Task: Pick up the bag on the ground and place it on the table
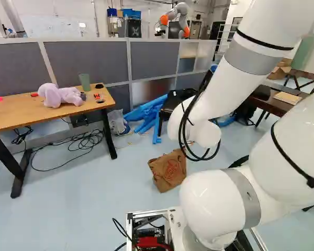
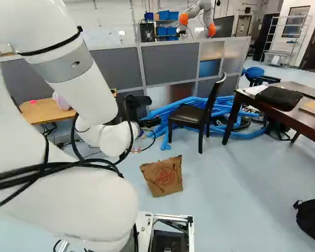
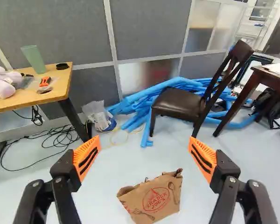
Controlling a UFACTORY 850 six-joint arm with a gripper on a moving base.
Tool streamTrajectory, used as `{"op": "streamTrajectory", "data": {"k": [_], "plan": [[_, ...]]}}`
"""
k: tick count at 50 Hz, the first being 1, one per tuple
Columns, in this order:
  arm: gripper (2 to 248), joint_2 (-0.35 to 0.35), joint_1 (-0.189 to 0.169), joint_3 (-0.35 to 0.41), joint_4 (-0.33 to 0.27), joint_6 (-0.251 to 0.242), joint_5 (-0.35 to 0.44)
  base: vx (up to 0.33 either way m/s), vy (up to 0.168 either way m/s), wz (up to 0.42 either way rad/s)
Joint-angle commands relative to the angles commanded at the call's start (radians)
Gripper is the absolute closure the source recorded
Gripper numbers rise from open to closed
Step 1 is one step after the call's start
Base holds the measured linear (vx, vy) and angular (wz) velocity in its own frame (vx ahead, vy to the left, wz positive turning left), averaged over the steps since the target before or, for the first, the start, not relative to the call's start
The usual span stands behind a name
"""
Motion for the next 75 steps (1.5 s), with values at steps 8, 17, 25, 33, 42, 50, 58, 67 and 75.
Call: {"op": "streamTrajectory", "data": {"k": [8,17,25,33,42,50,58,67,75], "plan": [[3,-0.036,0.0,-0.032,0.0,0.0,-0.014,0.0,0.0,0.0],[3,-0.096,0.0,-0.073,0.0,0.0,-0.032,0.0,0.0,0.0],[3,-0.16,0.0,-0.113,0.0,0.0,-0.049,0.0,0.0,0.0],[3,-0.224,0.0,-0.156,0.0,0.0,-0.067,0.0,0.0,0.0],[3,-0.296,0.0,-0.205,0.0,0.0,-0.086,0.0,0.0,0.0],[3,-0.357,0.0,-0.249,0.0,0.0,-0.104,0.0,0.0,0.0],[3,-0.415,0.001,-0.292,0.0,0.0,-0.121,0.0,0.0,0.0],[3,-0.47,0.003,-0.331,0.0,0.0,-0.138,0.0,0.0,0.0],[3,-0.502,0.003,-0.345,0.0,0.0,-0.152,0.0,0.0,0.0]]}}
